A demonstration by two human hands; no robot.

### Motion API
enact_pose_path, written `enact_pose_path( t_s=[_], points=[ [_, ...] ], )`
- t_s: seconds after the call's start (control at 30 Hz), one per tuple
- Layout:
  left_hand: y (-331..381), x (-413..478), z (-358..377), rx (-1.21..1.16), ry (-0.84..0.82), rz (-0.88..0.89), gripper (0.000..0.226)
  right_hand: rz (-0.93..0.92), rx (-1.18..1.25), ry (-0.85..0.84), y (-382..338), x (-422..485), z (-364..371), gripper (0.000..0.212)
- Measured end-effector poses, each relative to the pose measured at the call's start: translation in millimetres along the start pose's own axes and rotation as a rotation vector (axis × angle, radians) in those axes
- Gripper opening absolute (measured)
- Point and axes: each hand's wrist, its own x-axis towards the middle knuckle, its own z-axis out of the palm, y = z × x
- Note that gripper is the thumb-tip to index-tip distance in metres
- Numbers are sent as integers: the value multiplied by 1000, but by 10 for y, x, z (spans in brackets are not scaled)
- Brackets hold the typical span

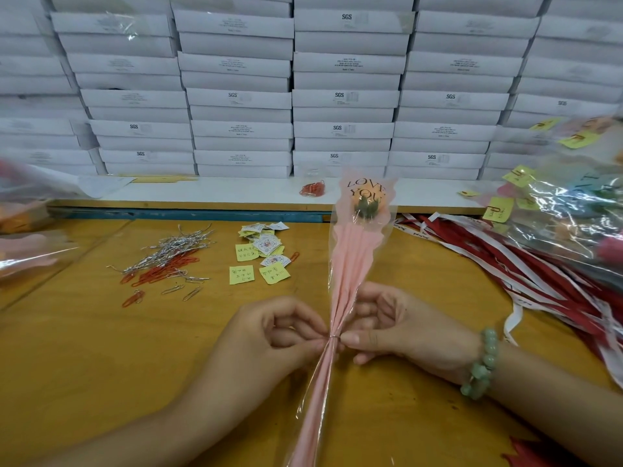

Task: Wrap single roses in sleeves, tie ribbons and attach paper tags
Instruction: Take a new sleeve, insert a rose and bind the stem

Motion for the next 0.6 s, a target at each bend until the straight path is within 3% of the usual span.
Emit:
enact_pose_path(
  t_s=[0.17,0.43,0.6],
  points=[
    [18,-10,5,-137,-35,-54,11,-13,-55,53,-8,-4,23,39],
    [57,-26,62,-133,-20,-90,39,-63,-161,75,-3,-26,80,20],
    [52,-19,76,-190,-1,-104,22,-88,-204,104,13,-20,118,20]
  ],
)
